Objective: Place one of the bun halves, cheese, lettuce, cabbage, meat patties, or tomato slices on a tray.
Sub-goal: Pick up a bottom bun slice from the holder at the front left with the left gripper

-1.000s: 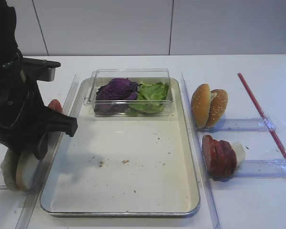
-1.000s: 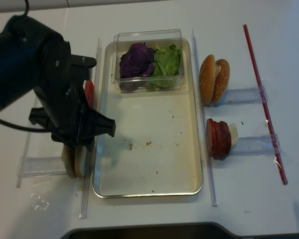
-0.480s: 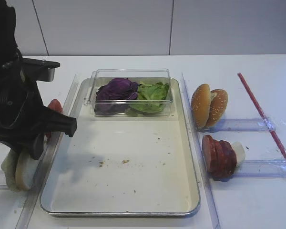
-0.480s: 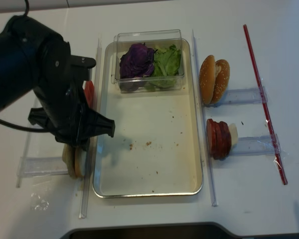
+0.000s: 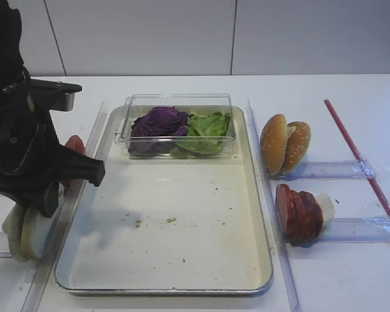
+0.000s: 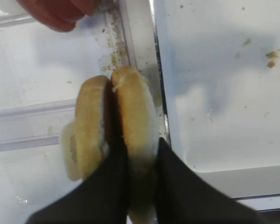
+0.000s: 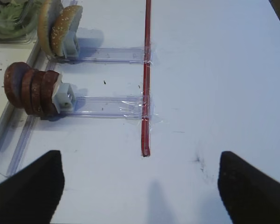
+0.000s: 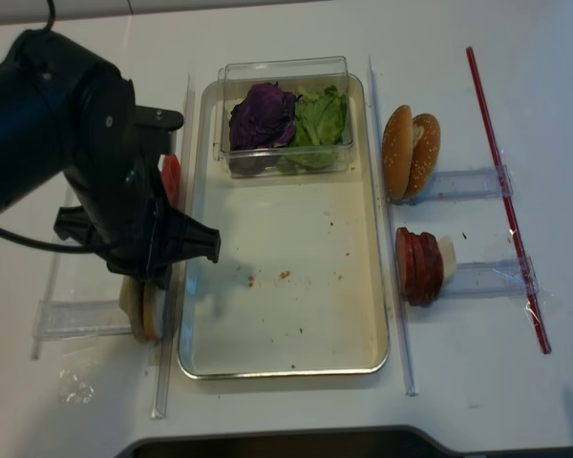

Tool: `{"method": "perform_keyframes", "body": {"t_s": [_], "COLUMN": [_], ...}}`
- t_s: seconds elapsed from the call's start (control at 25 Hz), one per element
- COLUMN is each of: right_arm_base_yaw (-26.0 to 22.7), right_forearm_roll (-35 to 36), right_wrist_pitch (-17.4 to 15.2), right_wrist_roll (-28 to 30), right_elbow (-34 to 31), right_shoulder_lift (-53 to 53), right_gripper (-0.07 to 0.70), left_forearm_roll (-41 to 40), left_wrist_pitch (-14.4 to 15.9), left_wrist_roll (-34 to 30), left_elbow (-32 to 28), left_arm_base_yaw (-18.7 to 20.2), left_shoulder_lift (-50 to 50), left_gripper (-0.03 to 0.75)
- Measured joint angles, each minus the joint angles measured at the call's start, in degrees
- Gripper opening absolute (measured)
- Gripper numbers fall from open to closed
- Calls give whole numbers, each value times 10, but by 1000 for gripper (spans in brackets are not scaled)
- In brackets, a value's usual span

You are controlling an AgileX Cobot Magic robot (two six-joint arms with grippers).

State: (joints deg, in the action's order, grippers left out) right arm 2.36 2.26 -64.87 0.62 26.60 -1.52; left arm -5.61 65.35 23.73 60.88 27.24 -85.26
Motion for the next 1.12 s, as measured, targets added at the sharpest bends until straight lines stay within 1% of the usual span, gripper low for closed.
{"method": "perform_keyframes", "body": {"t_s": [0.16,0.64,0.68,0.84,1.12], "right_arm_base_yaw": [0,0,0,0,0], "right_forearm_roll": [0,0,0,0,0], "right_wrist_pitch": [0,0,0,0,0], "right_wrist_roll": [0,0,0,0,0], "right_elbow": [0,0,0,0,0], "right_shoulder_lift": [0,0,0,0,0], "right_gripper": [689,689,689,689,689], "left_forearm_roll": [0,0,0,-1,0], "left_wrist_pitch": [1,2,3,5,9], "left_wrist_roll": [0,-2,-2,-2,-2], "left_elbow": [0,0,0,0,0], "left_arm_base_yaw": [0,0,-14,-2,-2], "left_shoulder_lift": [0,4,9,27,43], "left_gripper": [101,93,93,92,91]}}
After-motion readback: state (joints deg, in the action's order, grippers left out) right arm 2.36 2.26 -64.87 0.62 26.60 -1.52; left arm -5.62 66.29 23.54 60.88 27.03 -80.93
